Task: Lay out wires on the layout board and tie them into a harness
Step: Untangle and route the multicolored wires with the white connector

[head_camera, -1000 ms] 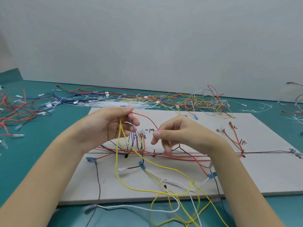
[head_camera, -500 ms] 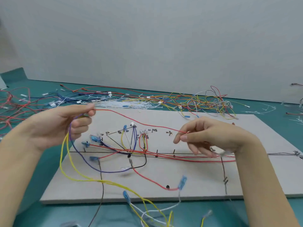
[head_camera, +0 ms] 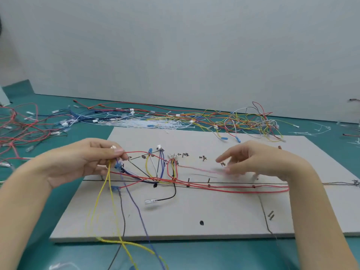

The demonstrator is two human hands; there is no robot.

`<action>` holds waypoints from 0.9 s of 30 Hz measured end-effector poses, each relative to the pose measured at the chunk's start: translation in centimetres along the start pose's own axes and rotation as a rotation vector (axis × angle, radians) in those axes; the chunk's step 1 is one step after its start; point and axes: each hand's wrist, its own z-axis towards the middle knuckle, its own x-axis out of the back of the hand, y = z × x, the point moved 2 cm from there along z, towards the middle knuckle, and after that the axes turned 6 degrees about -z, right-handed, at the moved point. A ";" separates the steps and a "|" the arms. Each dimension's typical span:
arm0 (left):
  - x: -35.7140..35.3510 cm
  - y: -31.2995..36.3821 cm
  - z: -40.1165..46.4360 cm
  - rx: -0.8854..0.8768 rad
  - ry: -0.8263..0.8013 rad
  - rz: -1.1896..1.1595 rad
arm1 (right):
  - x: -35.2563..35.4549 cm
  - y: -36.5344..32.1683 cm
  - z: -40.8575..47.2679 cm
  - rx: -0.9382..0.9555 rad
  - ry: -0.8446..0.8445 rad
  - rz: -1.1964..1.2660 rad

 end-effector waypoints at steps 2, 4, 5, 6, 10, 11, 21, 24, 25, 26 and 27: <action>-0.1 0.0 0.2 -0.034 0.038 -0.030 | -0.7 -1.3 0.4 0.085 0.041 0.036; -0.3 0.1 0.2 -0.062 0.060 -0.088 | -2.0 -3.1 0.8 0.189 0.098 0.121; -0.4 0.2 0.2 -0.076 0.065 -0.125 | -2.7 -4.2 1.1 0.247 0.124 0.175; -0.6 0.2 0.2 -0.090 0.066 -0.165 | -3.5 -5.1 1.3 0.303 0.141 0.238; -2.7 0.6 0.5 -0.137 0.068 -0.274 | -6.5 -7.9 2.1 0.388 0.111 0.417; -3.3 0.7 0.7 -0.143 0.068 -0.280 | -7.1 -8.2 2.3 0.377 0.104 0.430; -5.5 0.4 1.2 -0.194 0.137 -0.251 | -8.0 -8.1 2.1 0.254 -0.286 0.482; -5.5 0.3 1.3 -0.196 0.156 -0.228 | -8.2 -8.1 2.2 0.264 -0.326 0.539; -5.4 0.3 1.3 -0.198 0.151 -0.228 | -8.3 -8.1 2.2 0.276 -0.327 0.545; -5.4 0.2 1.3 -0.200 0.140 -0.225 | -8.3 -8.1 2.3 0.285 -0.330 0.548; -5.2 0.2 1.3 -0.201 0.128 -0.218 | -8.4 -8.1 2.4 0.286 -0.334 0.545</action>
